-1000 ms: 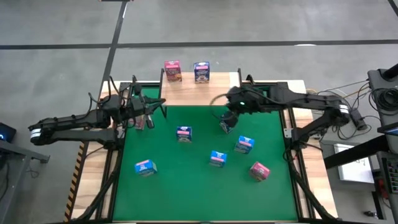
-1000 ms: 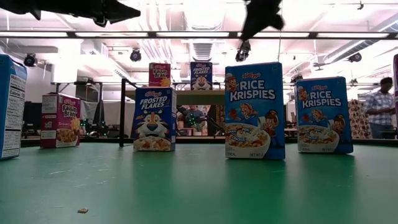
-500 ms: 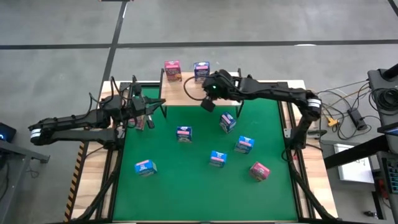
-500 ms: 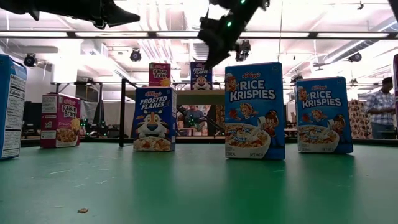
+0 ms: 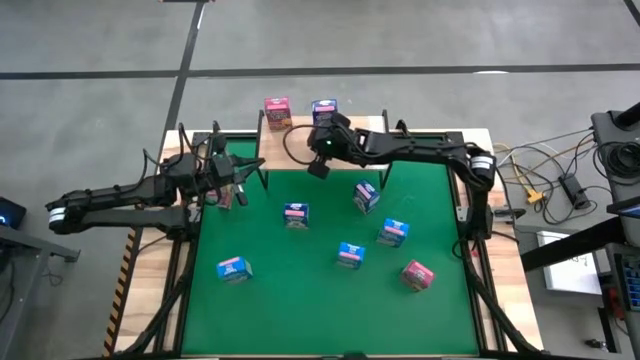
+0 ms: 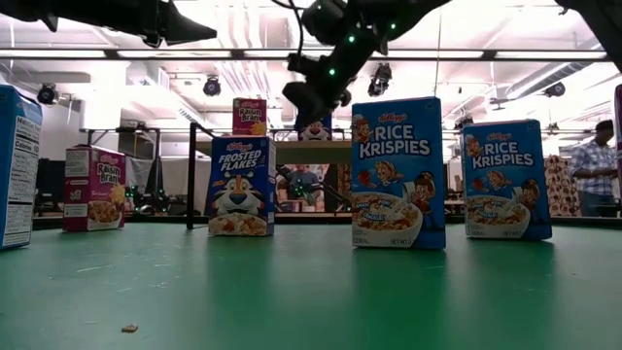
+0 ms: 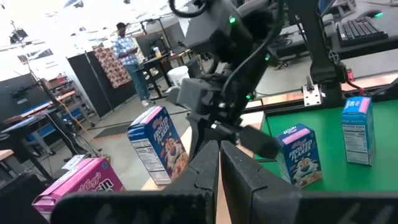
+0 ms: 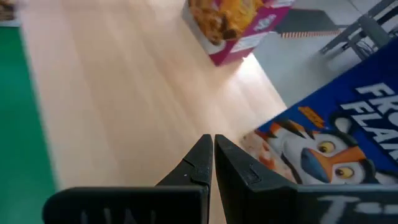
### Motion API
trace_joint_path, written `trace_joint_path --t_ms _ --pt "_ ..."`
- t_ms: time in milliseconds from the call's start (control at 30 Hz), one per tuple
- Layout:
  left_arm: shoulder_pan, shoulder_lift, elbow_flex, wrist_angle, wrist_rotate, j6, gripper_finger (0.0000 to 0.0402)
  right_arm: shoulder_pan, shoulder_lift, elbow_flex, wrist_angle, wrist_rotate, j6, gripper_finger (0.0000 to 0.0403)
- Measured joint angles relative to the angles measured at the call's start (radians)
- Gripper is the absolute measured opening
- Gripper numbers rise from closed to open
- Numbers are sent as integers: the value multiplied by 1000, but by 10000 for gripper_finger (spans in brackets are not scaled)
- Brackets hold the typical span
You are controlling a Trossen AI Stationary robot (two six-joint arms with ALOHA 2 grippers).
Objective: Stack cereal on shelf
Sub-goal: Put the middle blue cereal box on the shelf
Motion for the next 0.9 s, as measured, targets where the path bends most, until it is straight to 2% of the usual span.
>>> trace_joint_path --t_ms 467,900 --pt "0 -7 -3 -1 0 0 0 -69 42 -1 54 37 -14 9" --pt "0 -6 -3 -1 0 0 0 -70 49 -1 90 24 -16 9"
